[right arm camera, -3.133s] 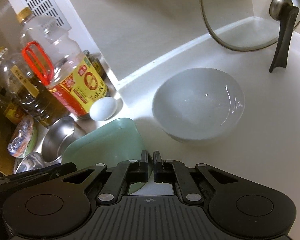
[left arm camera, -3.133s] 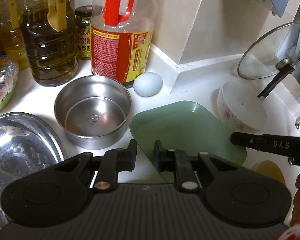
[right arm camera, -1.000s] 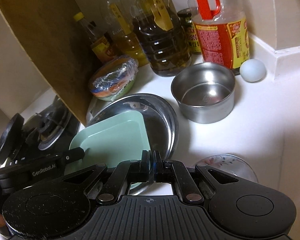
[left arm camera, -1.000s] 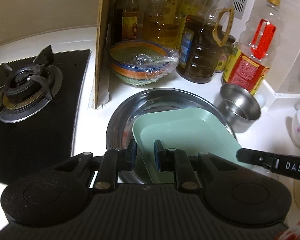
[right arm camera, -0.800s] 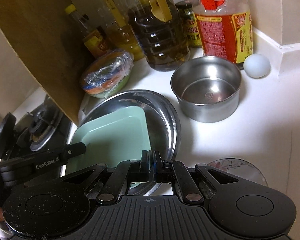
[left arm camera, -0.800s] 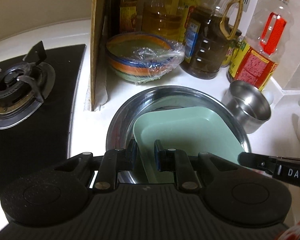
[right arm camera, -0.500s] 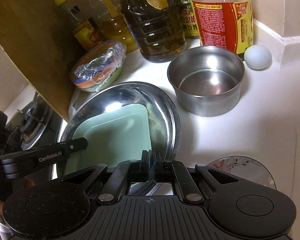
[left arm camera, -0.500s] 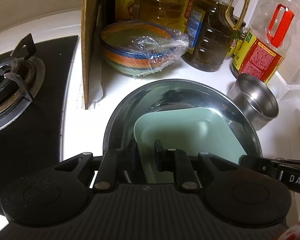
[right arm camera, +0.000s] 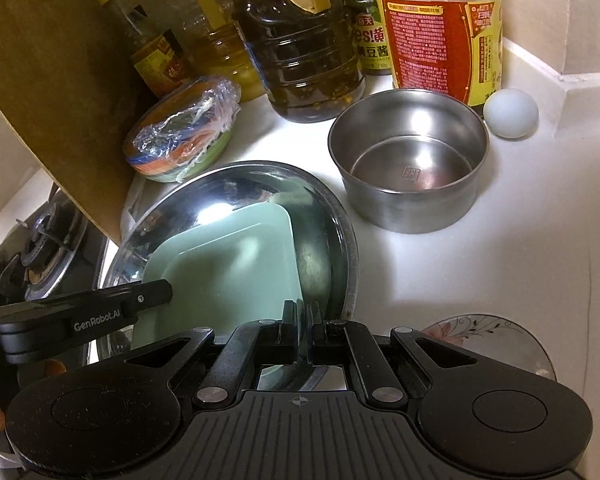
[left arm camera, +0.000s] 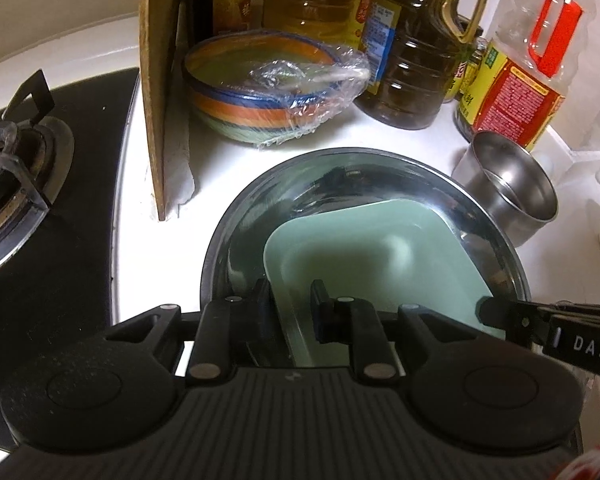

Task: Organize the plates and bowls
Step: 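Carry the green plate with the right gripper into the steel tray, then open the right gripper and withdraw from the green plate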

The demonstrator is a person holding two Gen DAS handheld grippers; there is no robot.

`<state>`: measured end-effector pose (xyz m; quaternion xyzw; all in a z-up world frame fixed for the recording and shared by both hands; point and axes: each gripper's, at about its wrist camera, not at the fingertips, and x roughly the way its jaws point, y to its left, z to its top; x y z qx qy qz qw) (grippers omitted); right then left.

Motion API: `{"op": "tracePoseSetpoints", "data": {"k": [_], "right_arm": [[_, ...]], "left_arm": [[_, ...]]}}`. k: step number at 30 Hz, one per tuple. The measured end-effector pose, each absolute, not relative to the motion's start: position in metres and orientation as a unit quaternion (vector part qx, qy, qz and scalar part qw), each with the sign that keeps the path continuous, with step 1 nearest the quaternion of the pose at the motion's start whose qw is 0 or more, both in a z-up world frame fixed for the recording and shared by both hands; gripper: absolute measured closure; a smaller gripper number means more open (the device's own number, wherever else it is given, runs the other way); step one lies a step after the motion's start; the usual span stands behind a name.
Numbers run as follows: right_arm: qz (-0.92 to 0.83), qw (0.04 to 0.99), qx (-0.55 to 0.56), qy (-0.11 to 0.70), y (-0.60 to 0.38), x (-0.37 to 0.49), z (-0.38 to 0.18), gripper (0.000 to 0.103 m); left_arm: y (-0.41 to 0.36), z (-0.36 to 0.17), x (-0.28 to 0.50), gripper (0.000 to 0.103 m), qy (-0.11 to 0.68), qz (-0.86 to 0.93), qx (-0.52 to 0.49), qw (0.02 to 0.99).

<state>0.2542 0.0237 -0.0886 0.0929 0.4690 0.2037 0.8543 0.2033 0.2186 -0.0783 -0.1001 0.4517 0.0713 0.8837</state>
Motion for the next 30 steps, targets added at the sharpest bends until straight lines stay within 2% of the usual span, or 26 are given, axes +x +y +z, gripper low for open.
{"op": "tracePoseSetpoints", "data": {"k": [5, 7, 9, 11, 16, 21, 28, 30], "right_arm": [[0.208, 0.865, 0.102, 0.445, 0.019, 0.248, -0.083, 0.096], [0.212, 0.869, 0.107, 0.434, 0.018, 0.246, -0.078, 0.091], [0.214, 0.872, 0.11, 0.427, 0.017, 0.243, -0.075, 0.072], [0.218, 0.873, 0.114, 0.421, 0.015, 0.239, -0.071, 0.061], [0.231, 0.874, 0.128, 0.408, 0.007, 0.224, -0.061, 0.057], [0.247, 0.87, 0.136, 0.404, -0.007, 0.204, -0.052, 0.056], [0.261, 0.869, 0.129, 0.401, -0.032, 0.17, -0.044, 0.052], [0.261, 0.869, 0.13, 0.4, -0.042, 0.161, -0.043, 0.046]], "left_arm": [[0.217, -0.07, 0.199, 0.083, 0.441, 0.064, -0.096, 0.89], [0.215, -0.065, 0.195, 0.083, 0.434, 0.063, -0.092, 0.894], [0.213, -0.058, 0.19, 0.083, 0.425, 0.063, -0.09, 0.898], [0.211, -0.051, 0.183, 0.082, 0.417, 0.061, -0.092, 0.902], [0.203, -0.033, 0.16, 0.08, 0.399, 0.065, -0.097, 0.91], [0.19, -0.02, 0.135, 0.068, 0.39, 0.081, -0.092, 0.913], [0.159, -0.013, 0.1, 0.067, 0.391, 0.085, -0.091, 0.912], [0.149, -0.013, 0.091, 0.067, 0.392, 0.083, -0.091, 0.911]]}}
